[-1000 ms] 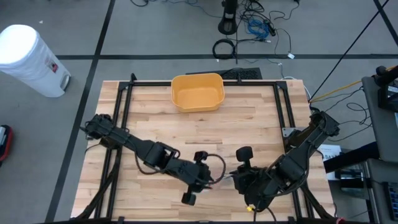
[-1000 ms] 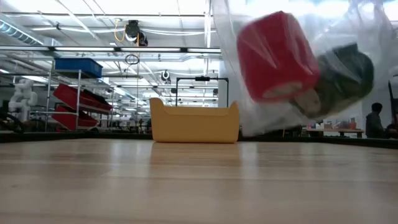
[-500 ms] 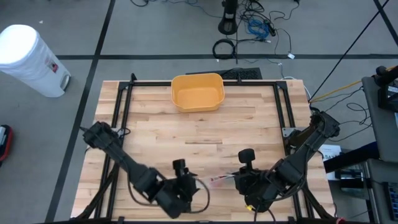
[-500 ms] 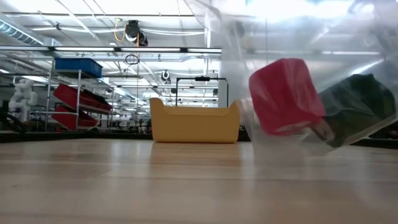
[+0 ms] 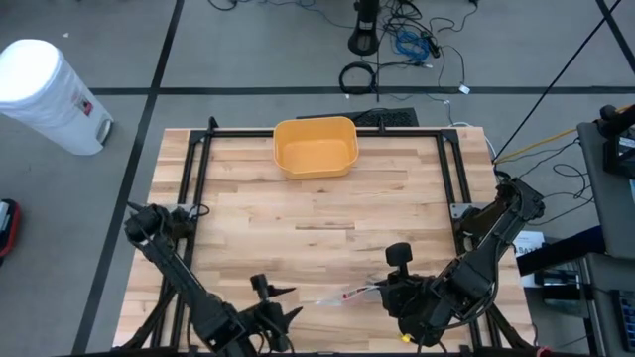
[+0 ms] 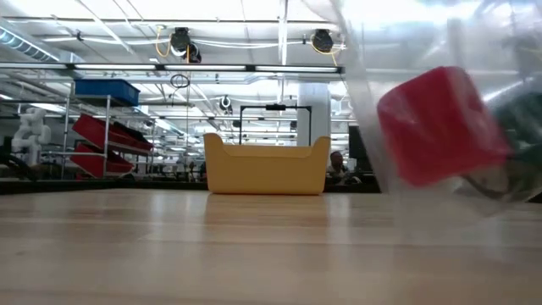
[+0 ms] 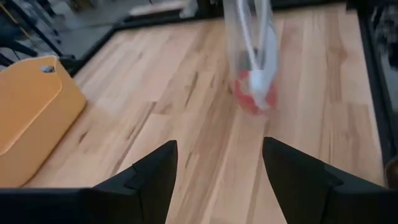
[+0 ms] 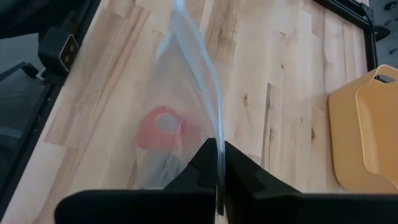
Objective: Roll bandage
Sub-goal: Close the transparent zip bag
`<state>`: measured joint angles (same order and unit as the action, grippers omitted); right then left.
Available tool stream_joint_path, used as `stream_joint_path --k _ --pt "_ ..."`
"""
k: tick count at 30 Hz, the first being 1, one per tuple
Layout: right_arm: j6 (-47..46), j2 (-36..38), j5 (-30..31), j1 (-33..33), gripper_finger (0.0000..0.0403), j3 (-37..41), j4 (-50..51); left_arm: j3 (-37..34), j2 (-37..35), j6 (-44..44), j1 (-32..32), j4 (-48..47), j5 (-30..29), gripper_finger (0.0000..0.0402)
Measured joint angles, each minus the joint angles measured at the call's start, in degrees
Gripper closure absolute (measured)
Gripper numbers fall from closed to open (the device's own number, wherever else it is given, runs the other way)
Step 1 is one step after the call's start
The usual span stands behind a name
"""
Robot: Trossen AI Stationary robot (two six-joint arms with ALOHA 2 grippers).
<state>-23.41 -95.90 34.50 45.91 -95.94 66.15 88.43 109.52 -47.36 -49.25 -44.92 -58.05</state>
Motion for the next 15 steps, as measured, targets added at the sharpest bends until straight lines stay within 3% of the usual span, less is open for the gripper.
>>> stream_joint_path --k 5,12,15 --pt "-1.0 0.0 0.0 0.0 0.0403 0.0 0.0 -4.6 0.0 1.2 -0.3 10.5 -2.9 0.0159" --pt "-1.5 0.0 0.0 0.2 0.0403 0.0 0.0 -12.7 0.0 10.3 1.8 32.3 5.3 0.0159" --pt "-1.2 0.0 0.0 0.3 0.0403 0.0 0.0 -16.9 0.0 14.3 2.9 44.5 5.2 0.0159"
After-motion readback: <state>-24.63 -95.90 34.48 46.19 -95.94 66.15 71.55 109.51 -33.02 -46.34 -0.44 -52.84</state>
